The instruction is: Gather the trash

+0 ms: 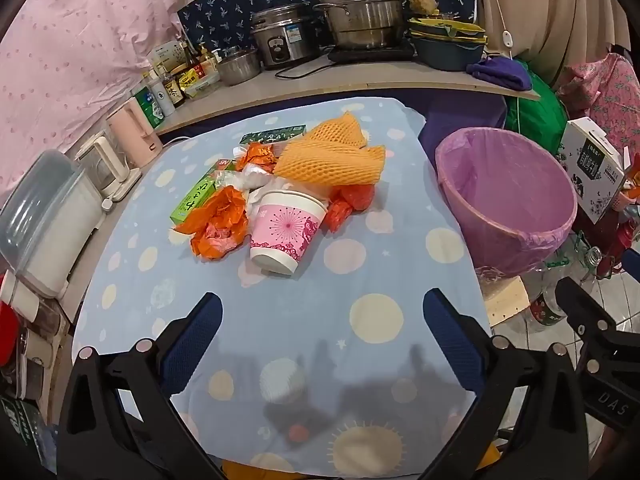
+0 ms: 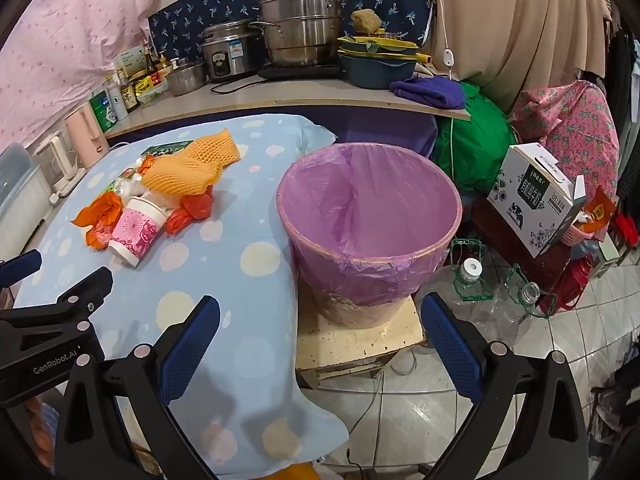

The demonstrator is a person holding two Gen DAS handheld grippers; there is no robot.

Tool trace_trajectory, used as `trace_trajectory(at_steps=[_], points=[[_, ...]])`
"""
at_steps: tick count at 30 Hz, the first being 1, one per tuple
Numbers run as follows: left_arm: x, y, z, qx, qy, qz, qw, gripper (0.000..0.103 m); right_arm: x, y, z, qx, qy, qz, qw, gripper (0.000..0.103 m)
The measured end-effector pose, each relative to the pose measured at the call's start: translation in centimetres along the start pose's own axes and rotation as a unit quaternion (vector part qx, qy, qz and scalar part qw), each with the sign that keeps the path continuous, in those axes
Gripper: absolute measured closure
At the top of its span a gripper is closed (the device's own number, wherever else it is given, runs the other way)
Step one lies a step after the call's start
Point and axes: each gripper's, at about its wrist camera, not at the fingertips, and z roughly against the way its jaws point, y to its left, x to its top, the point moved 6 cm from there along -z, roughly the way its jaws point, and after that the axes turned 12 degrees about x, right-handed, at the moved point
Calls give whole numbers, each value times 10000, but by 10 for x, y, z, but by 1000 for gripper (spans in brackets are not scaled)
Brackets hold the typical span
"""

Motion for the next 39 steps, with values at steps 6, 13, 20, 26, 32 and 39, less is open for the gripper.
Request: trace_trajectory(at_steps=[6, 13, 20, 26, 32, 39], points=[[-3, 7, -6, -133, 86, 131, 9998, 7, -1, -1, 0, -16, -6, 0, 10000, 7], [0, 4, -3, -57, 25, 90, 9999, 7, -1, 5, 2, -24, -19, 3, 10000, 7], [-3, 4, -2, -58, 45, 53, 10000, 7, -1, 0, 3, -7, -35, -1, 10000, 7], [-5, 5, -1, -22, 33, 36, 10000, 7, -2, 0, 4, 2, -49, -5, 10000, 7], [-5, 4, -2, 8, 50, 21, 10000, 7, -2, -1, 4, 0, -59, -7, 10000, 7], [-2, 6, 0, 17, 28, 28, 10000, 7, -1, 0, 5, 10, -66, -1, 10000, 7]])
